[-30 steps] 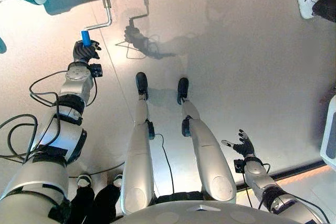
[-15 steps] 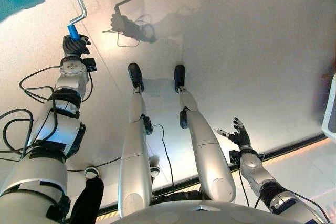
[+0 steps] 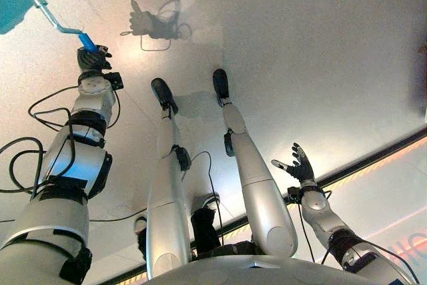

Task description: Raise the hospital bed

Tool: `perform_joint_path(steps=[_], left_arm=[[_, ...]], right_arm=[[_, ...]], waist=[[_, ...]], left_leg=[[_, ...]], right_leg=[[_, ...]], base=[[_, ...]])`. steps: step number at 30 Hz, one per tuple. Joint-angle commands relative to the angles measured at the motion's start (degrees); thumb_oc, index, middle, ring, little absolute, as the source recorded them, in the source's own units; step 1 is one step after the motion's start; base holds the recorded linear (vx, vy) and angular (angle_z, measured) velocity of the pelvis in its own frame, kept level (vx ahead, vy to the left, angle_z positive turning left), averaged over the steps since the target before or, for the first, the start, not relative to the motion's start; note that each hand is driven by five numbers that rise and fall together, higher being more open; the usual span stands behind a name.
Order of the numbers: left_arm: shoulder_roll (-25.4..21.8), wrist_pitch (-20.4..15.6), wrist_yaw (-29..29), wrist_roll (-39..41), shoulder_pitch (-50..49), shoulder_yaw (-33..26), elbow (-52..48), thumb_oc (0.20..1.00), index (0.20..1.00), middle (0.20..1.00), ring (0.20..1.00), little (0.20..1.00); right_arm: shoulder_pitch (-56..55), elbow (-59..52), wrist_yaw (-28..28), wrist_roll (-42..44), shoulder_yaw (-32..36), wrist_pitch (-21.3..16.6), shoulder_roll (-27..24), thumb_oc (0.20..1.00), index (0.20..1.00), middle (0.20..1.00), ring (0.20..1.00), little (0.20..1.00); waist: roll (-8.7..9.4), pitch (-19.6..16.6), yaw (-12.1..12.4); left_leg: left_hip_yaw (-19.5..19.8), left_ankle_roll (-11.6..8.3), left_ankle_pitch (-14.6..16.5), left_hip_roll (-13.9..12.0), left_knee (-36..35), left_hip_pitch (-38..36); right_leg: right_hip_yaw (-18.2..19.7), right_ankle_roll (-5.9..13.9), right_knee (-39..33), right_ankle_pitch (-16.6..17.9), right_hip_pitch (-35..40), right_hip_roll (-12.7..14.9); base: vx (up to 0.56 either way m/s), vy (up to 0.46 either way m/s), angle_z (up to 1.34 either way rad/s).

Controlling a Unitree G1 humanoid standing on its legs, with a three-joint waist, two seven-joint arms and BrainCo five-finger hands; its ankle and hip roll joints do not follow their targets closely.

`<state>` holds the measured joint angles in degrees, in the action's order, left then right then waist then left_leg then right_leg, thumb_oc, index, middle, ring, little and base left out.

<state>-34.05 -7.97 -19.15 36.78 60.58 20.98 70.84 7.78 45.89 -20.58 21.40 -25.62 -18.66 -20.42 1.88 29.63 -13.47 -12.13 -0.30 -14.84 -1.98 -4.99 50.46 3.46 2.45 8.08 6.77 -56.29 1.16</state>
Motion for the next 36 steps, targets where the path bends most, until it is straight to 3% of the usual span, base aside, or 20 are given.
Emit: perform_joint_path(steps=[1, 15, 29, 36], left_arm=[[-0.8, -3.4, 0.4, -2.8, 6.7, 1.7, -2.4, 0.200, 0.200, 0.200, 0.200, 0.200], [3.5, -5.5, 0.6, -0.4, 8.0, 2.4, -7.4, 0.200, 0.200, 0.200, 0.200, 0.200], [7.6, -7.6, 1.7, 2.7, 3.4, 3.7, -16.9, 0.200, 0.200, 0.200, 0.200, 0.200], [7.3, -8.8, 1.9, 3.9, -0.3, 4.6, -23.9, 0.200, 0.200, 0.200, 0.200, 0.200]], right_arm=[[-3.4, -0.9, -1.3, -0.8, -0.5, -0.2, -1.8, 1.000, 1.000, 1.000, 1.000, 1.000], [-4.5, -1.2, -0.7, -2.0, -0.4, -0.4, -2.8, 1.000, 1.000, 1.000, 1.000, 1.000], [-5.2, 3.6, -0.5, -2.8, 1.1, 0.7, -2.3, 1.000, 1.000, 1.000, 1.000, 1.000], [-4.5, 6.1, -0.4, -2.4, 2.3, 1.7, -1.9, 1.000, 1.000, 1.000, 1.000, 1.000]], waist=[[2.04, 0.2, -0.3], [1.56, 0.2, -2.0], [-2.28, 0.2, -0.3], [-3.98, 0.2, 1.4]], left_leg=[[-2.4, -2.65, 7.2, 1.0, 0.0, -9.8], [-3.9, -3.51, 6.8, -0.3, 0.0, -13.2], [-1.8, -3.57, 6.5, 0.4, 0.0, -17.5], [0.1, -3.27, 6.5, 1.4, 0.0, -20.2]], right_leg=[[1.8, 6.24, -6.9, 7.0, 5.1, -0.6], [3.0, 5.91, -6.5, 6.7, 7.4, -2.7], [1.0, 4.98, -5.0, 5.3, 11.5, -2.3], [-0.8, 4.63, -4.6, 4.6, 15.0, -1.3]], base=[[0.01, -0.035, -0.11], [0.00, -0.064, -0.08], [0.00, -0.030, 0.01], [-0.01, -0.004, 0.12]])
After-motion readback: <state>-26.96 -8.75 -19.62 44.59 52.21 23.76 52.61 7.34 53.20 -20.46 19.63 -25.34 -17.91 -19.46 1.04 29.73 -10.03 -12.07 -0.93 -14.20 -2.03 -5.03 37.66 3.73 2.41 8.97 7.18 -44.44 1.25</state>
